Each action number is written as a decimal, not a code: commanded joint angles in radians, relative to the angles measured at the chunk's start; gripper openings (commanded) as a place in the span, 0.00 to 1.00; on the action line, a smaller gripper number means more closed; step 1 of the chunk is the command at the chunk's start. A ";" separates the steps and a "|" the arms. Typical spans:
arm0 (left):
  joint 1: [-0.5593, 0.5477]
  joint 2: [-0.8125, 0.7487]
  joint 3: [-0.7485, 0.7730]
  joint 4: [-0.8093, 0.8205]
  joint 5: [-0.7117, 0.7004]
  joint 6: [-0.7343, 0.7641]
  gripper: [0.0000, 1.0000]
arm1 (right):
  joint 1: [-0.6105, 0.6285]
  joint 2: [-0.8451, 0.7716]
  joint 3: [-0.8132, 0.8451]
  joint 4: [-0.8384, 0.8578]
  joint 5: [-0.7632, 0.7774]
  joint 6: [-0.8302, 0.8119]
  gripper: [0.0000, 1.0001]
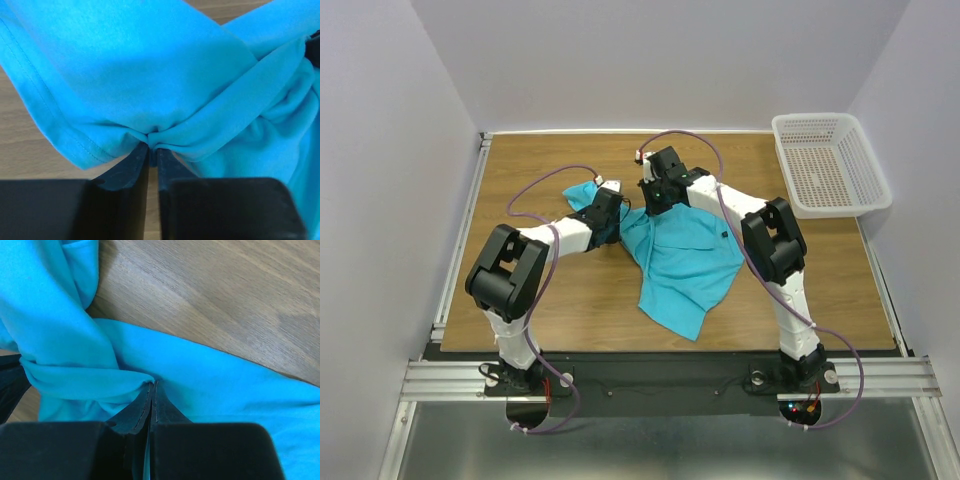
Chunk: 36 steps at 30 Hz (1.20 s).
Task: Fold and stack the t-shirts
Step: Flatten the tshirt out
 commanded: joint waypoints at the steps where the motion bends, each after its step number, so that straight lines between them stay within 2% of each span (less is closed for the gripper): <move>1: -0.001 -0.014 0.060 -0.029 -0.051 0.028 0.09 | -0.008 -0.058 -0.012 0.038 -0.008 0.003 0.01; 6: -0.001 -0.103 0.070 -0.120 -0.011 0.048 0.06 | -0.011 -0.065 -0.017 0.036 -0.005 -0.013 0.01; 9: 0.001 -0.182 0.059 -0.183 0.032 0.069 0.04 | -0.012 -0.088 -0.023 0.027 -0.072 -0.056 0.01; 10: 0.002 -0.220 0.051 -0.236 0.042 0.074 0.01 | -0.012 -0.101 -0.029 0.021 -0.145 -0.107 0.05; 11: 0.006 -0.241 0.044 -0.262 0.064 0.075 0.01 | -0.014 -0.133 -0.052 0.012 -0.185 -0.131 0.21; 13: 0.016 -0.299 0.019 -0.342 0.110 0.065 0.00 | -0.017 -0.182 -0.092 0.007 -0.245 -0.172 0.43; 14: 0.025 -0.320 0.008 -0.365 0.153 0.051 0.00 | -0.020 -0.208 -0.137 0.005 -0.308 -0.219 0.59; 17: 0.061 -0.425 -0.058 -0.413 0.304 -0.033 0.00 | -0.046 -0.334 -0.196 0.002 -0.368 -0.292 0.71; 19: 0.085 -0.503 -0.104 -0.447 0.358 -0.098 0.00 | -0.083 -0.418 -0.250 0.002 -0.367 -0.326 0.72; 22: 0.105 -0.595 -0.163 -0.489 0.420 -0.153 0.00 | -0.159 -0.455 -0.291 0.001 -0.327 -0.338 0.73; 27: 0.148 -0.658 -0.246 -0.520 0.454 -0.165 0.00 | -0.319 -0.380 -0.294 0.001 -0.301 -0.329 0.72; 33: 0.164 -0.624 -0.270 -0.557 0.466 -0.150 0.00 | -0.348 -0.250 -0.212 -0.008 -0.266 -0.292 0.69; 36: 0.165 -0.644 -0.271 -0.588 0.446 -0.141 0.00 | -0.348 -0.254 -0.231 -0.021 -0.284 -0.254 0.67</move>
